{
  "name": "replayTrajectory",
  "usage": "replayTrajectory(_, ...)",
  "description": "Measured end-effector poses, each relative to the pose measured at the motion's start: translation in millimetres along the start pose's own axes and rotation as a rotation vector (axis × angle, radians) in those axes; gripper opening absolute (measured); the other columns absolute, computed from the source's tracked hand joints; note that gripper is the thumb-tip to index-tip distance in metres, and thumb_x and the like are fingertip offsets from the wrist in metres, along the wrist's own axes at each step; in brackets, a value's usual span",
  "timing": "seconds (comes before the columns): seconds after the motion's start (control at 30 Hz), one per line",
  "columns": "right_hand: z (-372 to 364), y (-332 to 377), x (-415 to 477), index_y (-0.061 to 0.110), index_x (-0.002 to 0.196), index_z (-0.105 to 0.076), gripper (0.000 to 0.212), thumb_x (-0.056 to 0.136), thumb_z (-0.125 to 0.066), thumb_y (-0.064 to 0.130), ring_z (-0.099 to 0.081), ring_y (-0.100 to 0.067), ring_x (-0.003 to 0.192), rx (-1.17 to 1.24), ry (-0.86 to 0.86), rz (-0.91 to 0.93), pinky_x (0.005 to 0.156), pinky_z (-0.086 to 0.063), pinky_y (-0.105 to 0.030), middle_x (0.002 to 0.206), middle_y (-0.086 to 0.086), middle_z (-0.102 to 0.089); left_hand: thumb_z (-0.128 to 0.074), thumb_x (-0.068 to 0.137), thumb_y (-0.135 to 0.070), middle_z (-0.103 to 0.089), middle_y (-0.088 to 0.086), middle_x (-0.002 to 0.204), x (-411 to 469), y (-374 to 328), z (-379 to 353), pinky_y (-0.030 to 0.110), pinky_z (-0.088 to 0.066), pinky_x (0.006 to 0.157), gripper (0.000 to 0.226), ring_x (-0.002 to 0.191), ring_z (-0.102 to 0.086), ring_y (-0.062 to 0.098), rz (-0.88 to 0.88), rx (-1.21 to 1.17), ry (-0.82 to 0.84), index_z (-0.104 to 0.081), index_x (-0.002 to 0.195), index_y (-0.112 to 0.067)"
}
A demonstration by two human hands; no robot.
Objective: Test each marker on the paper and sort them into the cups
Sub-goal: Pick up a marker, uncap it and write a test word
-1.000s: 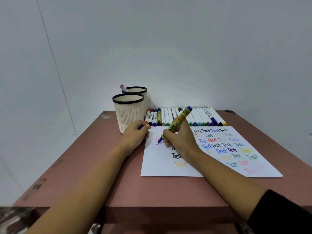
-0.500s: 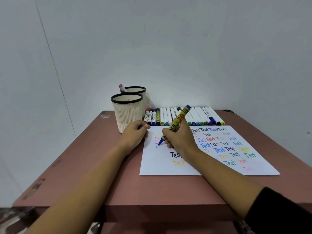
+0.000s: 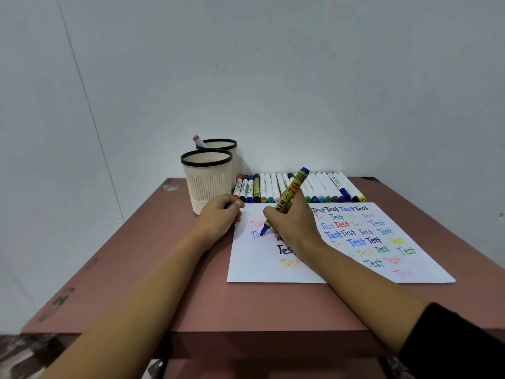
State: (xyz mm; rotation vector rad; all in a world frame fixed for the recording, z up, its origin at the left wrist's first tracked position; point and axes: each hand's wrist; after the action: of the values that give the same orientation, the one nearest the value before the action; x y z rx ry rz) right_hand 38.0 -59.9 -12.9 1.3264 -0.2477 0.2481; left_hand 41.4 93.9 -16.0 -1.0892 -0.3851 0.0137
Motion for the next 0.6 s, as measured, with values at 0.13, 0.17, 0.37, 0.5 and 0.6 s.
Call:
replayTrajectory(0.13, 0.6, -2.2, 1.8, 0.028, 0.081, -0.039, 0.028, 0.080, -0.062, 0.012, -0.054, -0.021, 0.062, -0.004, -0.037, 0.003, 0.057, -0.050, -0.034, 0.072, -0.008, -0.053, -0.044, 0.095, -0.013, -0.058, 0.000, 0.069, 0.0, 0.1, -0.1, 0.019, -0.044, 0.065, 0.019, 0.061, -0.053, 0.010, 0.005, -0.007, -0.001, -0.063, 0.092, -0.008)
replayTrajectory(0.17, 0.5, -2.1, 1.8, 0.027, 0.082, -0.039, 0.027, 0.080, -0.062, 0.011, -0.054, -0.021, 0.060, -0.003, -0.029, 0.003, 0.056, -0.049, -0.033, 0.072, -0.009, -0.054, -0.044, 0.095, -0.013, -0.058, 0.000, 0.069, -0.1, 0.1, -0.1, 0.018, -0.043, 0.065, 0.019, 0.061, -0.053, 0.010, 0.005, -0.009, -0.002, -0.063, 0.092, -0.008)
replayTrajectory(0.37, 0.0, -3.1, 2.2, 0.025, 0.080, -0.038, 0.026, 0.079, -0.062, 0.013, -0.047, -0.019, 0.059, -0.012, -0.037, 0.022, 0.057, -0.044, -0.033, 0.068, -0.003, -0.046, -0.045, 0.095, -0.014, -0.059, 0.001, 0.068, 0.1, 0.3, 0.6, 0.024, -0.044, 0.071, 0.019, 0.064, -0.053, 0.012, 0.000, 0.006, 0.013, -0.063, 0.091, -0.010)
replayTrajectory(0.5, -0.1, -2.9, 2.0, 0.025, 0.078, -0.037, 0.027, 0.079, -0.062, 0.013, -0.048, -0.019, 0.058, -0.016, -0.016, 0.011, 0.057, -0.045, -0.033, 0.066, -0.003, -0.047, -0.044, 0.096, -0.014, -0.059, 0.001, 0.069, 0.7, 0.8, 0.6, 0.024, -0.044, 0.071, 0.019, 0.064, -0.054, 0.012, -0.003, 0.018, 0.018, -0.062, 0.091, -0.011)
replayTrajectory(0.6, 0.5, -2.6, 2.8, 0.029, 0.080, -0.037, 0.029, 0.081, -0.062, 0.014, -0.057, -0.021, 0.062, 0.004, -0.046, 0.004, 0.062, -0.054, -0.038, 0.074, -0.008, -0.054, -0.045, 0.095, -0.014, -0.060, 0.001, 0.069, 0.4, 1.2, 0.6, 0.023, -0.043, 0.069, 0.019, 0.064, -0.054, 0.012, -0.010, 0.024, 0.015, -0.062, 0.090, -0.012)
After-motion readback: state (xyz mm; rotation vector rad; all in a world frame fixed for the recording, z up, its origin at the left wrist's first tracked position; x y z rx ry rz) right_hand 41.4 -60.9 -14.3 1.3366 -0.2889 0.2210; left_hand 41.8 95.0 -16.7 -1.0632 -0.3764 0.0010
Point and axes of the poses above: each hand's wrist, its own x-axis towards the middle knuckle, its own z-axis out of the back of the hand, y = z × x
